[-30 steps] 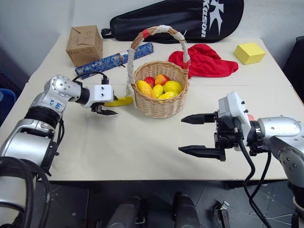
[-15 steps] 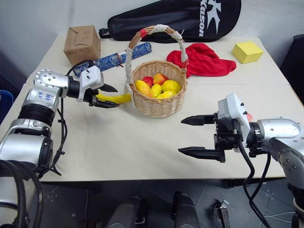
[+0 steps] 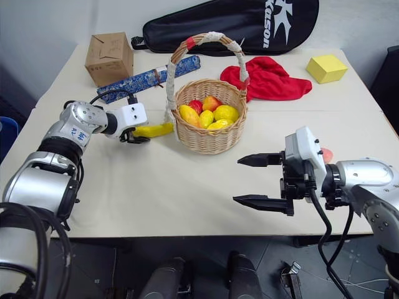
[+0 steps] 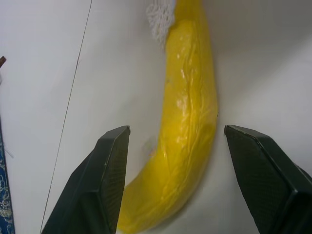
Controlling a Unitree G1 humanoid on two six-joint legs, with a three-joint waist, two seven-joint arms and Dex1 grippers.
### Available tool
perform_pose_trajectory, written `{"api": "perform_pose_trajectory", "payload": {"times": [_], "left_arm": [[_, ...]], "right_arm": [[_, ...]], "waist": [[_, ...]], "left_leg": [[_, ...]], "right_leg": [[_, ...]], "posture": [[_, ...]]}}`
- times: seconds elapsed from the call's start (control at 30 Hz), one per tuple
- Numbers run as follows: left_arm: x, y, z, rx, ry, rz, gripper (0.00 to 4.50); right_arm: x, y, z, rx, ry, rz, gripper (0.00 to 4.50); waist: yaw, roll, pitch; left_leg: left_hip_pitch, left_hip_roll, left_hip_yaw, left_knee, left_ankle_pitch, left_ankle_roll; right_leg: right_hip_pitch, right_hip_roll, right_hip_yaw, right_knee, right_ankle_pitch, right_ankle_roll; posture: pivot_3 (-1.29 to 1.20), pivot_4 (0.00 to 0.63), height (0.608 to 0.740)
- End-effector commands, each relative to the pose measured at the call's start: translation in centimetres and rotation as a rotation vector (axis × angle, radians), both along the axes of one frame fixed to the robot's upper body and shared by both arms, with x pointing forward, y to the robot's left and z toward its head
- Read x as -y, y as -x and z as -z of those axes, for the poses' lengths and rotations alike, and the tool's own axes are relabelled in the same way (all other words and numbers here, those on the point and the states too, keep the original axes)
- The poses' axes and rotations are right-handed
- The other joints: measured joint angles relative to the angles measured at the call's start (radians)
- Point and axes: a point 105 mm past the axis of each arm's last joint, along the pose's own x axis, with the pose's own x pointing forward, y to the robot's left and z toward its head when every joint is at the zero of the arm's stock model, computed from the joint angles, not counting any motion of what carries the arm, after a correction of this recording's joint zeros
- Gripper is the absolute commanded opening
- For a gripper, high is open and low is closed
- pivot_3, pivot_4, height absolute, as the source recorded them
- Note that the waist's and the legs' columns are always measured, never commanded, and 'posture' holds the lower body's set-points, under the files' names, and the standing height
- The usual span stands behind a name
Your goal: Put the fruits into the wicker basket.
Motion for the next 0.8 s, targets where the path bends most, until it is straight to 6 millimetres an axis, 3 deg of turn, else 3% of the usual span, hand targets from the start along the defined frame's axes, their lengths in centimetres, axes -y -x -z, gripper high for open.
{"api": "perform_pose_trajectory", "payload": {"times": [0.03, 0.27, 0.4, 0.53, 0.7, 0.77, 0.8], "left_arm": [[-0.2, 0.0, -0.4, -0.013, 0.006, -0.016, 2.70], [-0.8, 1.2, -0.5, -0.113, 0.058, 0.020, 0.66], [-1.3, 2.6, -1.0, -0.183, 0.064, 0.094, 0.61], [-1.0, 6.6, -2.0, -0.352, 0.083, 0.266, 0.61], [4.2, 13.1, -5.6, -0.421, 0.252, 0.483, 0.61], [6.0, 14.6, -6.8, -0.434, 0.315, 0.524, 0.61], [8.0, 14.3, -8.4, -0.394, 0.403, 0.526, 0.61]], "right_arm": [[-0.2, 0.8, -1.0, 0.061, -0.009, -0.016, 4.50], [0.0, 0.5, -1.4, 0.077, -0.018, 0.000, 4.50], [0.0, 0.2, -1.7, 0.094, -0.022, 0.010, 4.50], [0.1, -0.2, -2.1, 0.108, -0.030, 0.022, 4.50], [0.2, -0.6, -2.3, 0.118, -0.035, 0.038, 4.50], [0.2, -0.6, -2.4, 0.119, -0.035, 0.039, 4.50], [0.2, -0.6, -2.4, 0.122, -0.034, 0.042, 4.50]], "waist": [[0.000, 0.000, 0.000], [-0.003, 0.000, 0.000], [-0.004, 0.000, 0.000], [-0.007, 0.000, 0.000], [-0.002, 0.000, 0.000], [0.002, 0.000, 0.000], [0.003, 0.000, 0.000]], "left_leg": [[0.000, 0.000, 0.000, 0.000, 0.000, 0.000], [0.000, 0.000, 0.001, 0.000, 0.000, 0.000], [0.000, 0.001, 0.003, 0.000, 0.000, 0.000], [0.000, 0.001, 0.004, 0.000, 0.000, 0.000], [0.000, 0.001, 0.003, 0.000, 0.000, 0.000], [-0.001, 0.001, 0.001, 0.003, 0.000, 0.000], [-0.001, 0.001, 0.001, 0.004, 0.000, 0.000]], "right_leg": [[0.000, 0.000, 0.000, 0.000, 0.000, 0.000], [-0.001, 0.000, 0.001, 0.001, 0.000, 0.000], [-0.003, 0.000, 0.002, 0.002, 0.000, 0.000], [-0.003, 0.000, 0.002, 0.001, 0.000, 0.000], [-0.003, 0.000, 0.003, 0.002, 0.000, 0.000], [-0.002, 0.000, 0.003, 0.002, 0.000, 0.000], [-0.001, 0.000, 0.003, 0.002, 0.001, 0.000]], "posture": [[0.00, 0.150, 0.740], [0.00, 0.150, 0.740], [0.00, 0.150, 0.740], [0.00, 0.150, 0.740], [0.00, 0.150, 0.740], [0.00, 0.150, 0.740], [0.00, 0.150, 0.740]]}}
